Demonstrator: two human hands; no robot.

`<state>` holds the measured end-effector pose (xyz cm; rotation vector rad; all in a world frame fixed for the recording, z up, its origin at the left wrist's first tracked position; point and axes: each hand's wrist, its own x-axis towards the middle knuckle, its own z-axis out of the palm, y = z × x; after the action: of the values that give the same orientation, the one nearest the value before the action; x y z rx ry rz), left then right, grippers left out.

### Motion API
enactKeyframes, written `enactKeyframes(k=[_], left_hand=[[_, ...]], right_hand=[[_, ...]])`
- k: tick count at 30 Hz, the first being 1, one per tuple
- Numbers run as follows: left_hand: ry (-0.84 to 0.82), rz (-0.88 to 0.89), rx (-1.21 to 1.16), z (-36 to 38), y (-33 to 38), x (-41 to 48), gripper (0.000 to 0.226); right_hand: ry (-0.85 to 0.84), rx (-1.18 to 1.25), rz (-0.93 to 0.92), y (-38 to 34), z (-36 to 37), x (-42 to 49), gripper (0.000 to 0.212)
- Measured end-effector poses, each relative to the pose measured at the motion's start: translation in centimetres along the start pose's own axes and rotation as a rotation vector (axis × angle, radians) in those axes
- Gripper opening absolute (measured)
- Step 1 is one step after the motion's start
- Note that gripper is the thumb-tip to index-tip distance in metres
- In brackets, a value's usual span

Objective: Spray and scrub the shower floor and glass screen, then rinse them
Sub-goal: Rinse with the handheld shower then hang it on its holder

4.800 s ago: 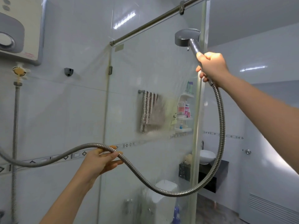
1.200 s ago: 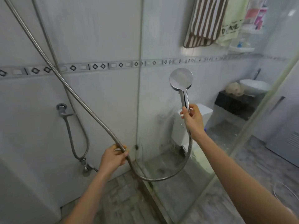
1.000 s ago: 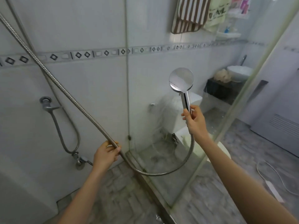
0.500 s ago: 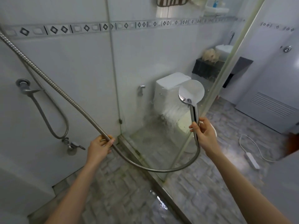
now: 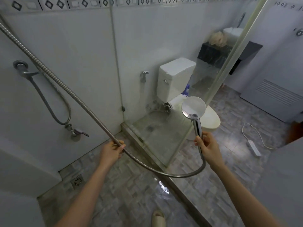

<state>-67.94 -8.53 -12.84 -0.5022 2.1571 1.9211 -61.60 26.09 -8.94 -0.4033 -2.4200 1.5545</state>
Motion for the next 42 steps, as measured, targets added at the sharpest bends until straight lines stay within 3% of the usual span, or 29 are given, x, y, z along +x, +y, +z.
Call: enactKeyframes(k=[11,19,24,27,35,42], left_hand=[[0.002,-0.093,0.043,-1.7,-5.0,-0.8,0.022],[0.137,-0.186,0.069,-3.0,-9.8,0.0,0.024],[0.199,-0.231,0.114,-2.3,-12.4,1.1,0.005],[0.239,-0.232,0.143,-1.2,-14.3,2.9,0.006],[0.423,-0.219,0.087,1.1,-19.1,7.3,0.008],[0.526,-0.156,0.060,1.0,-22.1,12.0,0.011]], right_hand=[[-0.073,0.028,0.205,5.7,4.7,-3.3,0.017],[-0.077,0.084,0.354,9.8,11.0,-5.1,0.008],[-0.115,0.066,0.446,13.4,14.7,-5.1,0.012],[-0.162,0.089,0.486,15.2,16.3,-3.4,0.019],[-0.390,0.166,0.440,18.5,20.4,4.2,0.022],[-0.469,0.221,0.349,21.6,26.1,10.0,0.015]])
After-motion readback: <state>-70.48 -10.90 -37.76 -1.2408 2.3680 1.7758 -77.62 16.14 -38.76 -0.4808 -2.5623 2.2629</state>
